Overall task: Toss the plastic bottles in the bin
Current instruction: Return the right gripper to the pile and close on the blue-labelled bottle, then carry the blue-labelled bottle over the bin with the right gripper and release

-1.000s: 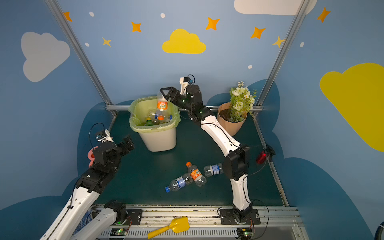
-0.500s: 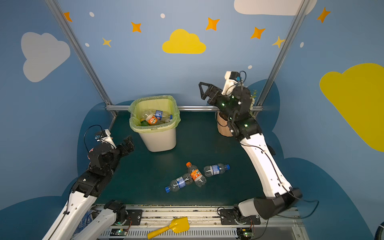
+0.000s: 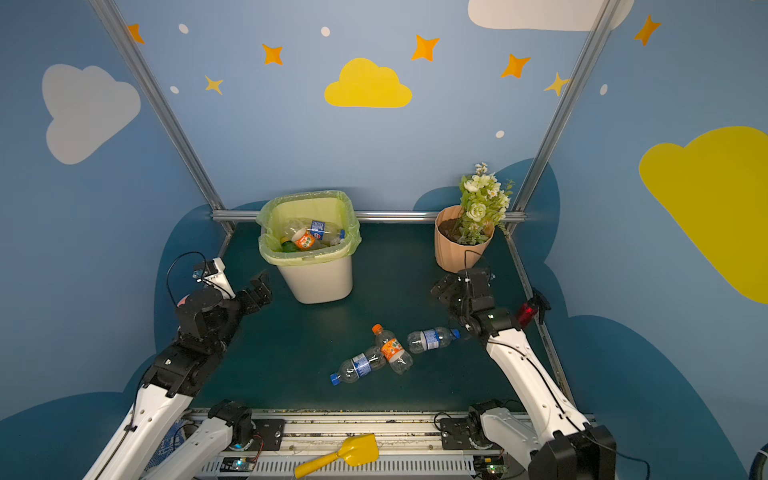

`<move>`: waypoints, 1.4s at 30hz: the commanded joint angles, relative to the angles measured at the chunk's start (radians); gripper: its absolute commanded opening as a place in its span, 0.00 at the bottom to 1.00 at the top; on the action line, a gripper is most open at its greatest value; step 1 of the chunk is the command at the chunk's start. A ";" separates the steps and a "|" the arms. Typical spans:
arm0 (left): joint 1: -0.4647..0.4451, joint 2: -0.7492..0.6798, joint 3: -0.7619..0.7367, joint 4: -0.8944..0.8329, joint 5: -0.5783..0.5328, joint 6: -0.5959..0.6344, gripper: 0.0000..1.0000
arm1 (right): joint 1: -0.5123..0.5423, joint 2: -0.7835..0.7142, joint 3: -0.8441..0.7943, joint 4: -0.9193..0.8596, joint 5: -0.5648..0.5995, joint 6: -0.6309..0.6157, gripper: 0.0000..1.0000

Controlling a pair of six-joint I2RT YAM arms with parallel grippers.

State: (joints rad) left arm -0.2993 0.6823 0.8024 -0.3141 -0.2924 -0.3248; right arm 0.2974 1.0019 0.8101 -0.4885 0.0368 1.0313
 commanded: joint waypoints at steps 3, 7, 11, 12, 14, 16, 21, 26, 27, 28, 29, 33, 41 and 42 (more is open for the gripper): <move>-0.012 0.013 -0.002 0.032 0.000 0.024 1.00 | 0.007 -0.082 -0.073 -0.162 0.001 0.145 0.95; -0.015 0.019 -0.008 0.035 -0.002 0.023 1.00 | 0.021 -0.088 -0.133 -0.173 -0.044 0.191 0.95; -0.019 0.022 -0.006 0.033 -0.004 0.023 1.00 | 0.044 -0.055 -0.191 -0.152 -0.076 0.219 0.95; -0.020 0.022 -0.007 0.032 -0.004 0.024 1.00 | 0.051 -0.045 -0.201 -0.141 -0.080 0.225 0.95; -0.025 0.022 -0.008 0.032 -0.008 0.028 1.00 | 0.064 -0.026 -0.214 -0.115 -0.081 0.239 0.95; -0.030 0.021 -0.005 0.030 -0.012 0.034 1.00 | 0.077 -0.006 -0.222 -0.090 -0.083 0.249 0.95; -0.053 0.023 -0.002 0.037 -0.025 0.053 1.00 | 0.097 0.051 -0.229 -0.029 -0.088 0.262 0.95; -0.072 0.026 -0.002 0.040 -0.035 0.064 1.00 | 0.107 0.112 -0.223 0.012 -0.098 0.259 0.95; -0.074 0.026 -0.002 0.040 -0.037 0.066 1.00 | 0.111 0.124 -0.223 0.021 -0.098 0.260 0.95; -0.075 0.026 -0.002 0.042 -0.037 0.067 1.00 | 0.113 0.134 -0.223 0.030 -0.098 0.260 0.95; -0.077 0.028 -0.001 0.043 -0.035 0.069 1.00 | 0.114 0.145 -0.223 0.038 -0.100 0.263 0.95; -0.080 0.034 0.005 0.041 -0.032 0.076 1.00 | 0.120 0.191 -0.223 0.066 -0.101 0.268 0.95; -0.080 0.045 0.019 0.034 -0.022 0.084 1.00 | 0.113 0.244 -0.222 0.091 -0.071 0.266 0.94; -0.080 0.046 0.021 0.031 -0.019 0.085 1.00 | 0.112 0.249 -0.222 0.097 -0.068 0.266 0.93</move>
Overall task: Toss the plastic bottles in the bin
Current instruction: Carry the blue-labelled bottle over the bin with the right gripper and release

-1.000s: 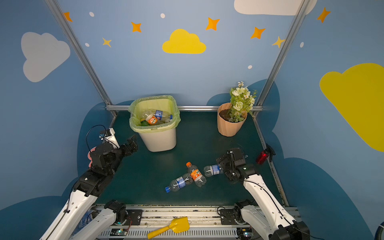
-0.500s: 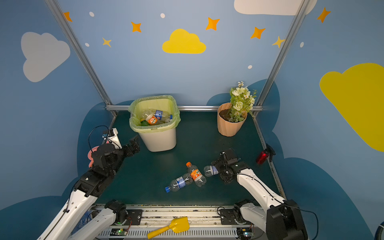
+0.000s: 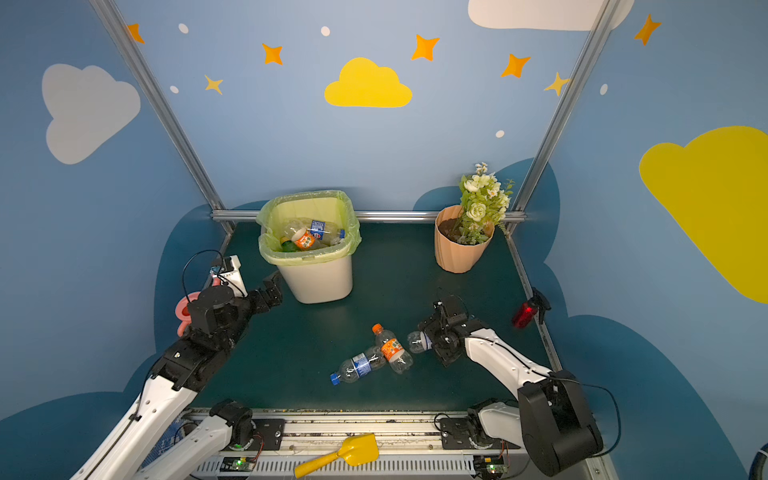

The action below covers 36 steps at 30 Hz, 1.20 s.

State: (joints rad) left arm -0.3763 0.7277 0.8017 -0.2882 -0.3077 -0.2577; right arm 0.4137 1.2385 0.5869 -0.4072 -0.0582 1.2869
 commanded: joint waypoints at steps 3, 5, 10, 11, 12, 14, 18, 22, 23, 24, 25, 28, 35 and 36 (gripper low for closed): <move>-0.005 0.006 0.027 0.001 -0.001 0.019 1.00 | -0.010 0.032 0.003 0.028 0.026 0.014 0.92; -0.004 0.005 0.026 0.003 0.000 0.021 1.00 | -0.012 0.044 0.006 0.038 0.023 0.014 0.91; -0.004 0.004 0.028 0.002 0.001 0.025 1.00 | -0.022 0.069 0.025 0.034 0.022 0.014 0.83; -0.007 0.005 0.028 0.002 -0.001 0.026 1.00 | -0.024 0.072 0.025 0.036 0.023 0.015 0.82; -0.005 0.004 0.028 0.001 -0.001 0.027 1.00 | -0.026 0.074 0.024 0.039 0.022 0.018 0.80; -0.003 0.005 0.028 0.000 -0.002 0.029 1.00 | -0.030 0.075 0.021 0.042 0.026 0.025 0.77; -0.006 0.006 0.028 0.001 -0.002 0.027 1.00 | -0.038 0.072 0.020 0.053 0.031 0.031 0.70; -0.005 0.006 0.031 0.000 -0.004 0.029 1.00 | -0.045 0.072 0.025 0.056 0.041 0.035 0.60; -0.005 0.006 0.031 0.001 -0.005 0.028 1.00 | -0.047 0.072 0.025 0.058 0.041 0.037 0.58; -0.005 0.007 0.031 0.000 -0.005 0.028 1.00 | -0.050 0.068 0.026 0.059 0.042 0.038 0.58; -0.005 0.007 0.031 0.000 -0.007 0.028 1.00 | -0.052 0.065 0.026 0.061 0.045 0.039 0.58; -0.005 0.007 0.031 -0.001 -0.008 0.028 1.00 | -0.055 0.055 0.026 0.061 0.055 0.048 0.57; -0.005 0.003 0.025 -0.004 -0.019 0.022 1.00 | -0.066 0.013 0.035 0.098 0.068 0.004 0.57; -0.005 0.003 0.024 -0.005 -0.019 0.021 1.00 | -0.068 0.006 0.038 0.104 0.070 -0.004 0.57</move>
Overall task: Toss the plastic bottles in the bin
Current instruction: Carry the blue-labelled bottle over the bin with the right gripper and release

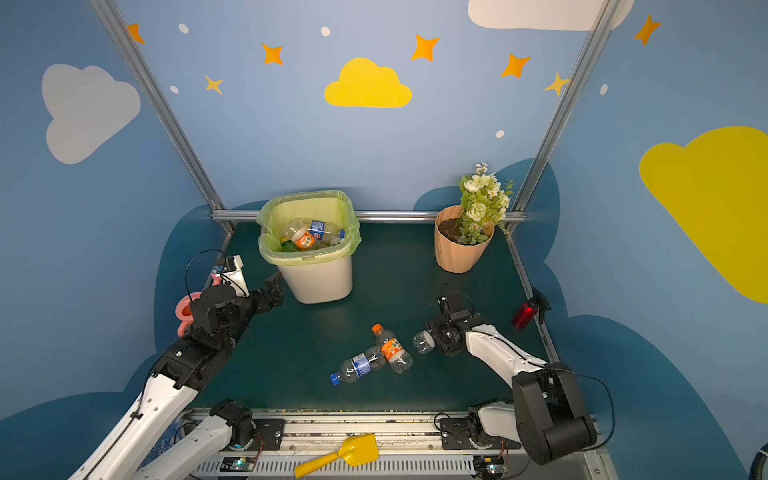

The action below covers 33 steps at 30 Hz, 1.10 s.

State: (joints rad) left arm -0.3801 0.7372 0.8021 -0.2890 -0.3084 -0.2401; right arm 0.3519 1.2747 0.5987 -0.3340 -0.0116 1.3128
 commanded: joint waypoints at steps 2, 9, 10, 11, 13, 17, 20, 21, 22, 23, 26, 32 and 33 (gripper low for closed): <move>0.000 -0.007 0.022 -0.006 -0.025 -0.003 1.00 | -0.011 -0.044 0.032 0.065 0.021 -0.058 0.56; -0.001 -0.011 0.019 -0.023 -0.038 -0.006 1.00 | -0.037 -0.093 0.096 0.181 -0.010 -0.155 0.54; 0.000 -0.016 0.019 -0.025 -0.038 -0.004 1.00 | -0.040 -0.099 0.119 0.187 -0.015 -0.175 0.54; -0.002 -0.016 0.017 -0.026 -0.041 -0.005 1.00 | -0.043 -0.103 0.141 0.191 -0.019 -0.195 0.54; -0.003 -0.018 0.015 -0.026 -0.042 -0.004 1.00 | -0.046 -0.110 0.183 0.203 -0.024 -0.225 0.55; -0.002 -0.018 0.009 -0.025 -0.042 -0.006 1.00 | -0.054 -0.103 0.286 0.245 -0.034 -0.283 0.54; -0.004 -0.016 0.008 -0.024 -0.039 -0.009 1.00 | -0.055 -0.076 0.387 0.273 -0.052 -0.332 0.54; -0.004 -0.015 0.006 -0.022 -0.038 -0.009 1.00 | -0.055 -0.065 0.417 0.284 -0.061 -0.343 0.55; -0.004 -0.015 0.006 -0.021 -0.038 -0.009 1.00 | -0.055 -0.052 0.453 0.300 -0.075 -0.355 0.55; -0.004 -0.016 0.005 -0.019 -0.039 -0.010 1.00 | -0.056 -0.035 0.482 0.319 -0.090 -0.370 0.55; -0.003 -0.018 0.003 -0.020 -0.041 -0.010 1.00 | -0.057 0.027 0.606 0.346 -0.141 -0.411 0.55; -0.003 -0.032 -0.002 -0.032 -0.043 -0.013 1.00 | -0.023 0.183 0.868 0.399 -0.252 -0.447 0.54; -0.003 -0.035 -0.004 -0.032 -0.044 -0.013 1.00 | -0.007 0.206 0.903 0.409 -0.260 -0.454 0.54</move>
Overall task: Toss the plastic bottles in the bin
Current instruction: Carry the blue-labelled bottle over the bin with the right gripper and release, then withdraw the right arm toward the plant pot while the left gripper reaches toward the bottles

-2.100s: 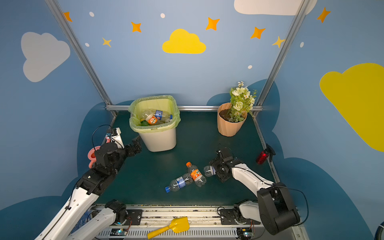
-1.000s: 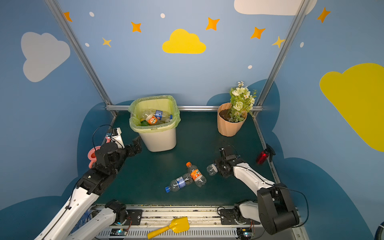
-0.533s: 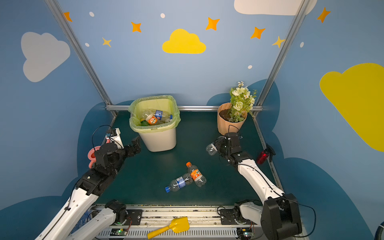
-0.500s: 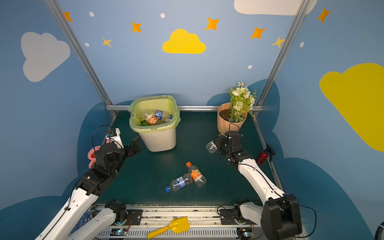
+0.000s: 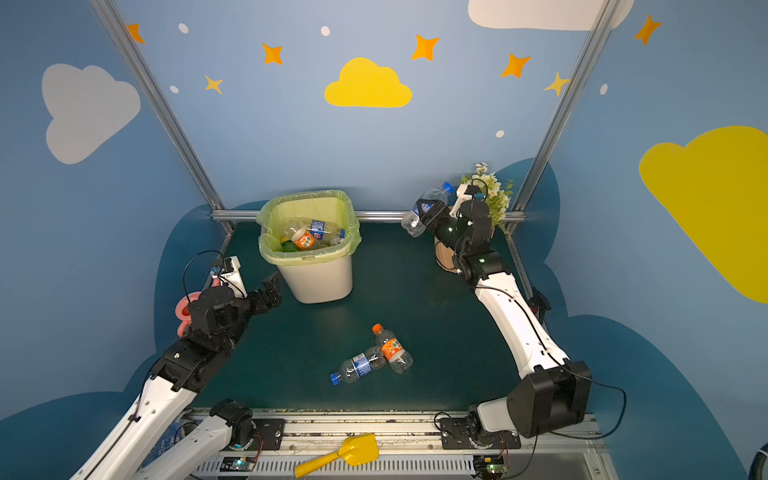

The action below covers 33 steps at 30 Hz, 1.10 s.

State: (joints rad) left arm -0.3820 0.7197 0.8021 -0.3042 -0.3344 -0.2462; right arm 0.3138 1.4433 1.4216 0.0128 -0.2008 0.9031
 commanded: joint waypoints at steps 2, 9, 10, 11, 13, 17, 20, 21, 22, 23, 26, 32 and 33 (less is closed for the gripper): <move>-0.002 -0.025 -0.006 -0.017 -0.020 -0.008 1.00 | 0.072 0.091 0.155 0.065 -0.082 -0.064 0.54; -0.003 -0.025 -0.003 -0.029 -0.015 -0.016 1.00 | 0.258 0.386 0.454 0.018 -0.261 -0.082 0.55; -0.004 -0.028 -0.003 -0.034 -0.015 -0.016 1.00 | 0.278 0.436 0.523 -0.036 -0.300 -0.098 0.58; -0.004 -0.029 -0.001 -0.037 -0.018 -0.016 1.00 | 0.291 0.470 0.579 -0.099 -0.326 -0.122 0.62; -0.005 -0.034 0.003 -0.046 -0.020 -0.012 1.00 | 0.299 0.532 0.692 -0.267 -0.325 -0.194 0.76; -0.005 -0.055 0.002 -0.061 -0.037 -0.006 1.00 | 0.287 0.492 0.753 -0.394 -0.234 -0.309 0.90; -0.005 -0.063 -0.007 -0.054 -0.041 -0.013 1.00 | 0.272 0.420 0.739 -0.409 -0.168 -0.351 0.92; -0.005 -0.062 -0.006 -0.052 -0.038 -0.017 1.00 | 0.266 0.392 0.722 -0.404 -0.153 -0.358 0.92; -0.005 -0.060 -0.004 -0.050 -0.033 -0.019 1.00 | 0.261 0.367 0.698 -0.395 -0.141 -0.362 0.92; -0.006 -0.054 -0.003 -0.051 -0.030 -0.021 1.00 | 0.252 0.336 0.664 -0.382 -0.120 -0.367 0.92; -0.010 -0.042 0.008 -0.056 -0.025 -0.016 1.00 | 0.226 0.246 0.541 -0.326 -0.078 -0.364 0.92; -0.061 -0.027 0.027 -0.050 -0.026 0.035 1.00 | 0.141 0.102 0.267 -0.219 -0.081 -0.311 0.92; -0.079 -0.019 0.033 -0.055 -0.029 0.048 1.00 | 0.123 0.080 0.217 -0.205 -0.081 -0.302 0.93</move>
State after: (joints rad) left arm -0.4324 0.6922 0.8024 -0.3500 -0.3538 -0.2390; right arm 0.4644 1.5215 1.7332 -0.2241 -0.2996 0.5774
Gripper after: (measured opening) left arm 0.998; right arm 0.924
